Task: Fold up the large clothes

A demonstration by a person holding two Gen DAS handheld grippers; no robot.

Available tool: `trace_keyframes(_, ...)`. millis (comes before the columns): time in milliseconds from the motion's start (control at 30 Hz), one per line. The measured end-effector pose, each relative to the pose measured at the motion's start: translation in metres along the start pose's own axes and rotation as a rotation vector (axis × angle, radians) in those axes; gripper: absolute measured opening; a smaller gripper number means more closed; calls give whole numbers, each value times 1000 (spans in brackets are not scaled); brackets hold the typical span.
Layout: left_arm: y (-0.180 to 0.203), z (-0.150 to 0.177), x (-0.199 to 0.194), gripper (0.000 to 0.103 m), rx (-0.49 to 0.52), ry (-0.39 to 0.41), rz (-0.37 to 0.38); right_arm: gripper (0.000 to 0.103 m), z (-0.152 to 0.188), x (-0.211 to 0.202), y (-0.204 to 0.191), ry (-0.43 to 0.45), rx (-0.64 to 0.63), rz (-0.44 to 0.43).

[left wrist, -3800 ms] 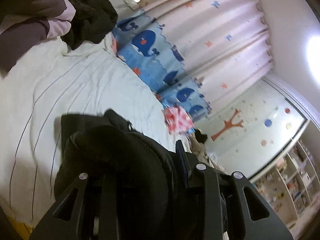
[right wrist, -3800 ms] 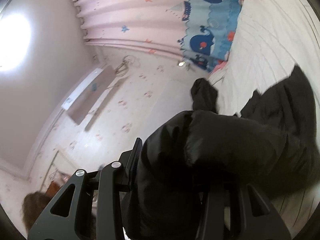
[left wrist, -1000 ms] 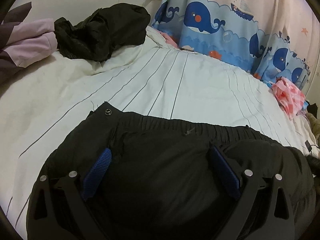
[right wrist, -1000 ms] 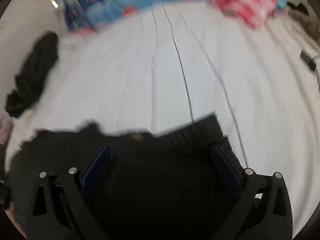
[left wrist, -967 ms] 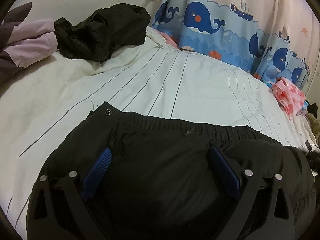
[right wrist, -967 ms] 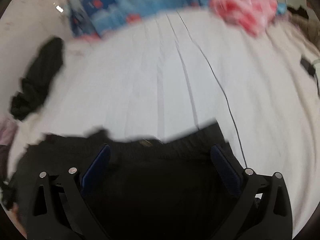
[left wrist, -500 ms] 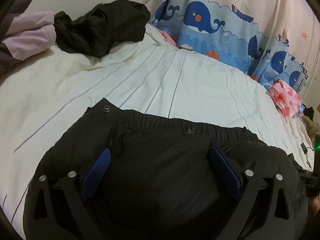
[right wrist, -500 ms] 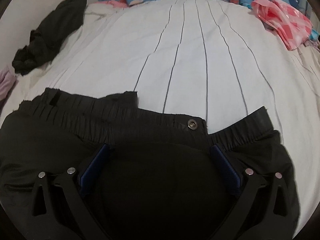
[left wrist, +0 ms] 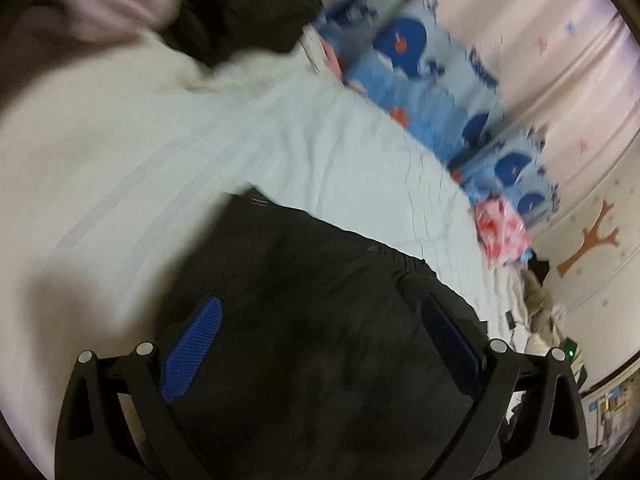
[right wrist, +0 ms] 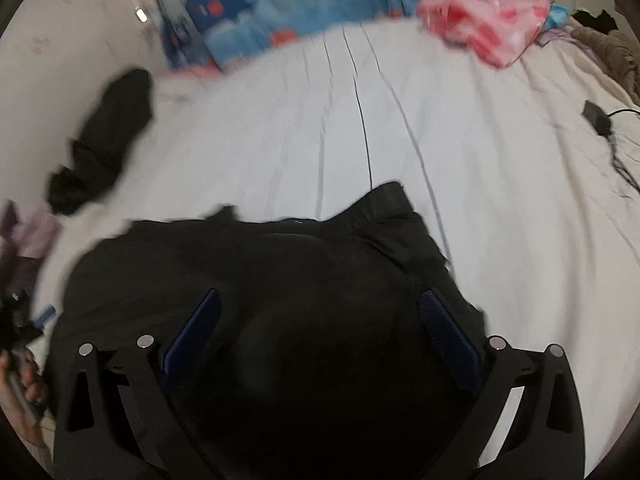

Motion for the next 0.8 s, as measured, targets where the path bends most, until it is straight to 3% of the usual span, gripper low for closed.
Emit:
trace_keyframes(67, -27, 24, -39, 96, -44, 6, -23, 96, 16, -26, 3, 18, 11, -50)
trace_keyframes(133, -49, 47, -59, 96, -108, -15, 8, 96, 47, -54, 10, 14, 28, -100)
trace_keyframes(300, -76, 123, -76, 96, -293, -118, 248, 96, 132, -98, 34, -41, 126, -164)
trace_keyframes(433, -56, 154, -70, 96, -281, -160, 351, 96, 190, -109, 43, -113, 285, -330)
trace_keyframes(633, -29, 173, -37, 96, -303, -248, 373, 96, 201, -85, 37, -181, 334, -429)
trace_keyframes(733, -23, 171, -19, 96, -335, -271, 364, 96, 181, -75, 36, -152, 358, -456)
trace_keyframes(800, -13, 160, -20, 96, -342, -247, 398, 97, 170, -82, 32, -108, 372, -524)
Point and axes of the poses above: each gripper's, at about its wrist camera, not at the fingertips, and x roughly the way its jaws point, y to its right, z to its underside, the point moved 3 cm from there along x, roughly the way its jaws point, and after that the axes turned 8 degrees about -y, right-handed, at the moved point
